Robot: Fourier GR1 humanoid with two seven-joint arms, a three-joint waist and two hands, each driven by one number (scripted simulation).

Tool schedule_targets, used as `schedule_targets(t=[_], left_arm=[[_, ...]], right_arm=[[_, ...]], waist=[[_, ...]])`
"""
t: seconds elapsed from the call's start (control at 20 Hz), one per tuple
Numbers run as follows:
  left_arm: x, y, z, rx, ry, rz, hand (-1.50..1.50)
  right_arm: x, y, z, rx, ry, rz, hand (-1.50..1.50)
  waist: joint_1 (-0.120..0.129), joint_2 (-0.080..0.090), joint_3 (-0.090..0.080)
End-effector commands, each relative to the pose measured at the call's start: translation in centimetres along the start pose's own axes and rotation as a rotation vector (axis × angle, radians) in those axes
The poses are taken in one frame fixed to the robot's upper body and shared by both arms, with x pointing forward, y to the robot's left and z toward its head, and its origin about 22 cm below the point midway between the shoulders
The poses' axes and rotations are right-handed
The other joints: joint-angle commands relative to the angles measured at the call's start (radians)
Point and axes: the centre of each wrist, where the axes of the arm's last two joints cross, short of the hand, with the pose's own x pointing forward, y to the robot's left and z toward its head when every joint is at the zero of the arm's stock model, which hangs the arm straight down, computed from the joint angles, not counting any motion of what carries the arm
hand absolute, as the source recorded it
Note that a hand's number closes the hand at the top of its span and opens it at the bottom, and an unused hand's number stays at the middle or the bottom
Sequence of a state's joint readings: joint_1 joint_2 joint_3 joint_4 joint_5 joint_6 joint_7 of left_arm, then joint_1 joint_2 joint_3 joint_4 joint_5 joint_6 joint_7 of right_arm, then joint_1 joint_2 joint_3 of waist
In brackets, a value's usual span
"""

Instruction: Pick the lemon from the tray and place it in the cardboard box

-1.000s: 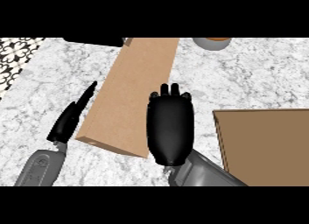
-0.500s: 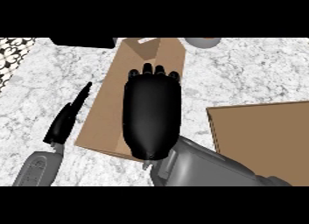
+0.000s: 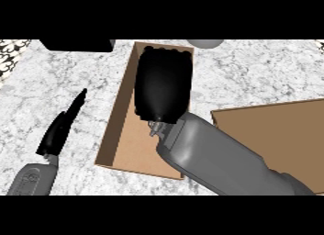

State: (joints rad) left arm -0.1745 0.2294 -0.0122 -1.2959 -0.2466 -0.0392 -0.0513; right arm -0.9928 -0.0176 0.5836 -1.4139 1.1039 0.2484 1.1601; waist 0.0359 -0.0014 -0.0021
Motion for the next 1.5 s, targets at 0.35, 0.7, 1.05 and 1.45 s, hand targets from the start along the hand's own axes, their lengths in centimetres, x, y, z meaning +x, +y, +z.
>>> schedule_targets(t=[0.35,0.7,1.05,1.45], left_arm=[[-0.8,0.0,0.4,0.034,0.006,-0.010,0.00],[0.2,-0.2,0.5,0.020,-0.010,-0.005,0.00],[1.2,0.1,-0.2,0.014,-0.011,0.001,0.00],[0.3,0.9,1.0,0.030,-0.001,0.021,0.00]], right_arm=[[-2.5,5.3,-2.0,0.406,0.173,-0.170,-1.50],[-3.3,5.1,-2.2,0.092,0.088,-0.602,-1.50],[-4.2,5.5,-2.9,0.029,0.212,-0.877,-1.50],[-10.7,8.1,-2.2,-0.230,0.247,-1.038,-1.50]], waist=[[-0.016,0.004,0.002],[-0.003,0.007,0.004],[-0.009,0.005,0.003],[-0.034,0.001,0.004]])
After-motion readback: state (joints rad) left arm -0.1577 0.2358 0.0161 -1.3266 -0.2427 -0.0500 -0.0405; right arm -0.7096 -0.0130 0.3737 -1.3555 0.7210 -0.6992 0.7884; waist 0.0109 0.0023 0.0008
